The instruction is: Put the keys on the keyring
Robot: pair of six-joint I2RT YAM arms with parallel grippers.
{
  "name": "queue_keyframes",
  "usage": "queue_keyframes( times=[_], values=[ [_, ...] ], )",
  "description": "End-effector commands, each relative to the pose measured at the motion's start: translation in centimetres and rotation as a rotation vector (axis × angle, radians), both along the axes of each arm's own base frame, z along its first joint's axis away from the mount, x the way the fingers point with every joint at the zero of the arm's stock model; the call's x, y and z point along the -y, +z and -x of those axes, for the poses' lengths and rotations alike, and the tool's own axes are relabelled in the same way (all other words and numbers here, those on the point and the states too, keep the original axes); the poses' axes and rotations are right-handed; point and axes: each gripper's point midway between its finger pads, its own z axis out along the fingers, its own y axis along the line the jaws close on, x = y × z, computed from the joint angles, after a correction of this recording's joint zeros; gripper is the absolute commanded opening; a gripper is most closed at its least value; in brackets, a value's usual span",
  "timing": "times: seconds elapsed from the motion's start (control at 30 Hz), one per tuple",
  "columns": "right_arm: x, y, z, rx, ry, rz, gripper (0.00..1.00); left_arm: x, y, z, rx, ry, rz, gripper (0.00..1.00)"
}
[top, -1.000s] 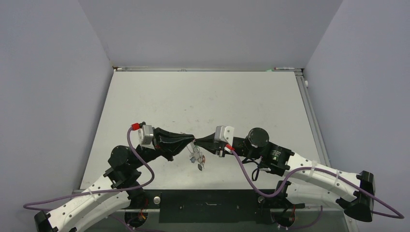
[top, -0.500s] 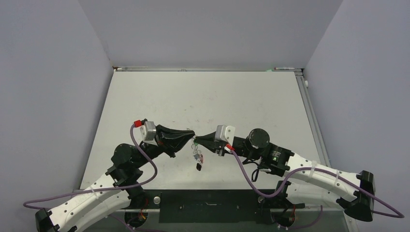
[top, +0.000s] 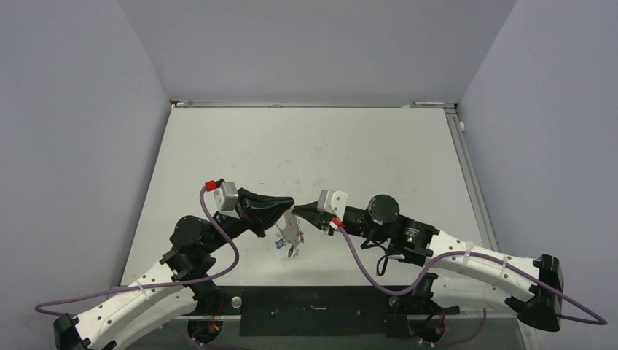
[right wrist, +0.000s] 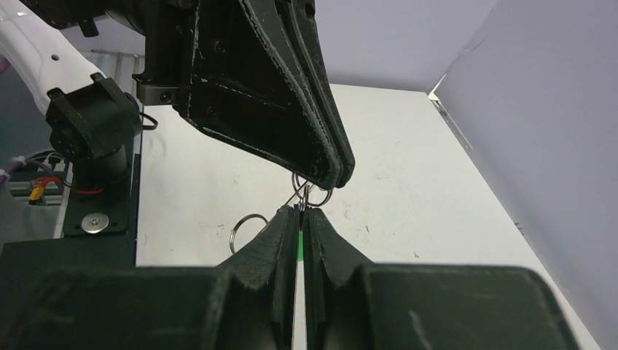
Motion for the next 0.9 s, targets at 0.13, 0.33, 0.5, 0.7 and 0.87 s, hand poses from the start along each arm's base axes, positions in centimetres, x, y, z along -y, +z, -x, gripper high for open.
queue_keyframes(
  times=[0.13,0.33,0.5,0.7,0.87],
  values=[
    [0.1,2.3,-0.3,0.045,-0.023,-0.021,0.05,-0.1,1.5,1.0,0.034,-0.034,0.016,0.0],
    [0.1,2.8,-0.4,0.056,-0.023,-0.015,0.05,0.1,1.0,1.2,0.016,-0.054,0.002,0.0],
    [0.2,3.2,-0.4,0.07,-0.025,0.0,0.05,0.3,0.9,1.5,0.003,-0.076,-0.022,0.0],
    [0.3,3.3,-0.3,0.071,-0.016,0.027,0.05,0.2,1.0,1.9,-0.003,-0.087,-0.088,0.0],
    [0.5,3.2,0.1,0.068,0.0,0.047,0.05,-0.4,1.4,2.2,0.002,-0.078,-0.144,0.05]
  ],
)
